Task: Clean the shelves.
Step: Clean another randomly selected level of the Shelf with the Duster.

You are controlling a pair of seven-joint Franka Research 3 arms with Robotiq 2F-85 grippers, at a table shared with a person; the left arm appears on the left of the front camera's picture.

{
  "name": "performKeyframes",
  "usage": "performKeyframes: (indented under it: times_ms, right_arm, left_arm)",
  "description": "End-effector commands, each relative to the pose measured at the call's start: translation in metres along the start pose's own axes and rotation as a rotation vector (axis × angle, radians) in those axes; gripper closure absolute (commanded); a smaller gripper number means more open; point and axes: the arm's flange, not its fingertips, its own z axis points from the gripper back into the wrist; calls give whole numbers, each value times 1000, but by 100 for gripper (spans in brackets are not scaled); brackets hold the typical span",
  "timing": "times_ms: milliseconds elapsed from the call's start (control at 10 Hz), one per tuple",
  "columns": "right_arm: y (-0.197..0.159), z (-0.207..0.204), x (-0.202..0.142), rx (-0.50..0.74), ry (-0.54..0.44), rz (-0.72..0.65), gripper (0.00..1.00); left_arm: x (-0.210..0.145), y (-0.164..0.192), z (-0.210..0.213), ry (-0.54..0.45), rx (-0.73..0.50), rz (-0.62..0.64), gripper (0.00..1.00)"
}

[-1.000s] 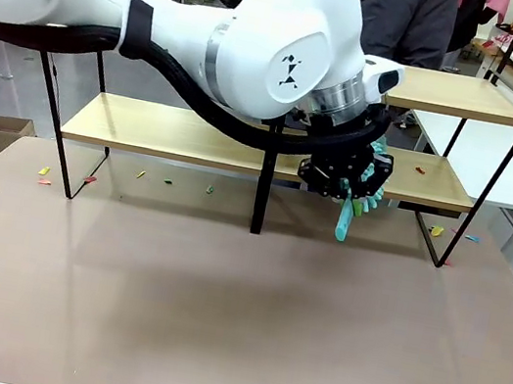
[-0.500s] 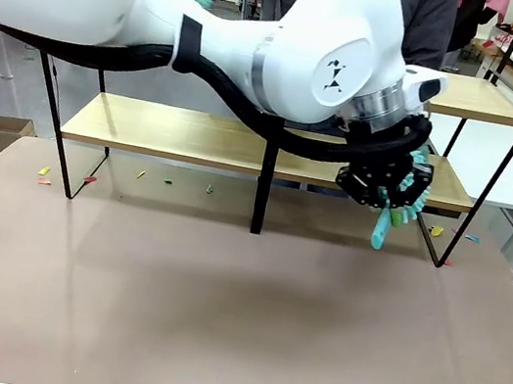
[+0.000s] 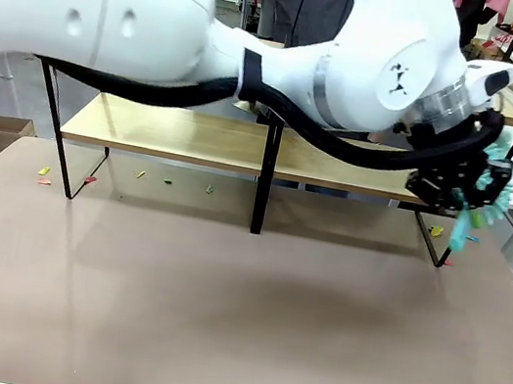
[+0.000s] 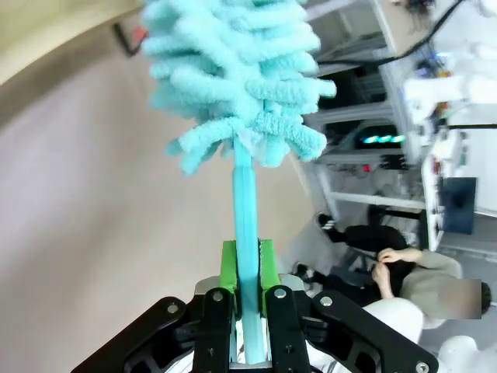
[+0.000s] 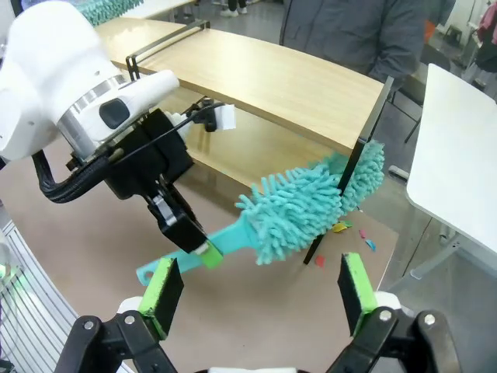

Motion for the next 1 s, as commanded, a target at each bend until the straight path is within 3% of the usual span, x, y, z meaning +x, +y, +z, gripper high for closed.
performKeyframes:
  times_ms: [0,300,500,900]
  right_arm:
    - [-1,0,0,-3,-1,-1,0]
    - [-1,0,0,-3,-1,-1,0]
    - [-1,0,0,-3,-1,-1,0]
    - [-1,0,0,-3,-1,-1,0]
  left_arm:
    - [6,10,11,-35,-64,-4,88]
    - [1,21,33,-57,-42,0,88]
    - [-12,23,43,9,-20,-15,88]
    - [-106,67,145,186,35,-116,88]
